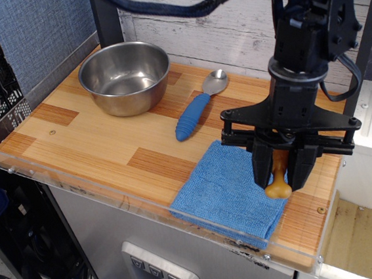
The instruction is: Place the drumstick on the blue towel
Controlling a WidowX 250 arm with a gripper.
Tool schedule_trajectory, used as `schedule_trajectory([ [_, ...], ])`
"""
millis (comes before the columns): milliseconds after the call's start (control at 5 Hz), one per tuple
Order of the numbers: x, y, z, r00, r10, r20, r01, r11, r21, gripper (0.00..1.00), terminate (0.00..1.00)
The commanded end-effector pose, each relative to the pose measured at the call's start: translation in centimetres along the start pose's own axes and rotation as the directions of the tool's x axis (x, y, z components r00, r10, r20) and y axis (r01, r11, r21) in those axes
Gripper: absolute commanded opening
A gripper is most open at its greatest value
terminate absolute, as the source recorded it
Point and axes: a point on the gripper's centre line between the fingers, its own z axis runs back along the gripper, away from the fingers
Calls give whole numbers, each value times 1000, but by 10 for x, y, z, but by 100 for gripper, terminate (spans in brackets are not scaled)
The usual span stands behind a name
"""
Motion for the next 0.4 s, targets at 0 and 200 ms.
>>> schedule_trajectory([
  [0,10,-7,-12,1000,3,21,-4,997,71,0,0],
  [200,13,-7,-25,1000,-12,19,10,992,126,0,0],
])
